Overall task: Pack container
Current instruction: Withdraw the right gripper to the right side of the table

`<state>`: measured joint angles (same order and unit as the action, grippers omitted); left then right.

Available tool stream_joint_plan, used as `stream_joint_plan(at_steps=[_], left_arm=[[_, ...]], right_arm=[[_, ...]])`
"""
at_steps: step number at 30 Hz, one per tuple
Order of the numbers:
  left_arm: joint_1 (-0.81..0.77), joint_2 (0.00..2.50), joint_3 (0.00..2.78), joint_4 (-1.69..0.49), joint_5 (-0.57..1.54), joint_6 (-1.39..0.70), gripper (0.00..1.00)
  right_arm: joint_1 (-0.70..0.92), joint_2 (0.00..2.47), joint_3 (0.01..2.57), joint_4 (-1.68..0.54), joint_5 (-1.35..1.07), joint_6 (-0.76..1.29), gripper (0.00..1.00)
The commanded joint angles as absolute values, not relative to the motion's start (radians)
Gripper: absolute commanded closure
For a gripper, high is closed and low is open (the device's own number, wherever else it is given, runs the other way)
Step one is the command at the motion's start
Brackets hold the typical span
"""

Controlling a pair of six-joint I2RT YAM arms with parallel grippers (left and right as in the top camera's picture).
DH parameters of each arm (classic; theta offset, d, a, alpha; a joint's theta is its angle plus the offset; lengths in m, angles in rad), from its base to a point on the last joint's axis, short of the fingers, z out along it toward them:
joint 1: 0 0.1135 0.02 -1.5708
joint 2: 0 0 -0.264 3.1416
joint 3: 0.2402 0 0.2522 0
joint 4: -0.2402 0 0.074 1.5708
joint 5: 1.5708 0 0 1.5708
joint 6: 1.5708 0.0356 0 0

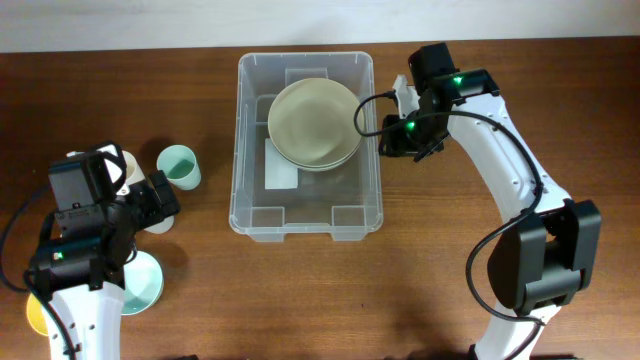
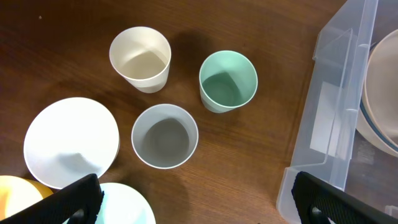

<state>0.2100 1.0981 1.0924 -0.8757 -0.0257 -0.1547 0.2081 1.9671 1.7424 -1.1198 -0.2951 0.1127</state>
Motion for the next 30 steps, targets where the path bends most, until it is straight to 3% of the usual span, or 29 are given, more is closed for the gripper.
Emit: stream_joint_plan(at_steps=[1, 8, 12, 18, 20, 21, 22, 30], left_arm=[[0.214, 1.096, 1.11, -0.876, -0.015, -0.164, 0.01], [0.214, 1.096, 1.11, -0.876, -0.015, -0.164, 0.01], [0.214, 1.096, 1.11, -0.876, -0.015, -0.164, 0.01], [0.214, 1.096, 1.11, -0.876, -0.015, -0.164, 0.01], [0.214, 1.096, 1.11, -0.873, -0.015, -0.164, 0.01], [0.214, 1.096, 1.11, -0.871, -0.015, -0.164, 0.01], [0.214, 1.096, 1.11, -0.868, -0.015, -0.164, 0.01], [0.214, 1.097, 1.11, -0.83, -0.014, -0.164, 0.01]], right_arm=[[0.209, 1.972, 1.739, -1.106, -0.344, 0.082, 0.61], [0.206, 1.972, 1.739, -1.095, -0.182, 0.086, 0.61], [0.191, 1.958, 1.742, -1.09, -0.021, 0.1, 0.68], [0.161, 1.781, 1.782, -1.01, 0.143, 0.179, 0.67], [0.162, 1.722, 1.782, -0.974, 0.196, 0.21, 0.62], [0.162, 1.7, 1.782, -0.961, 0.207, 0.22, 0.43], [0.161, 1.679, 1.782, -0.945, 0.207, 0.219, 0.01], [0.112, 1.55, 1.782, -1.047, 0.225, 0.273, 0.03]])
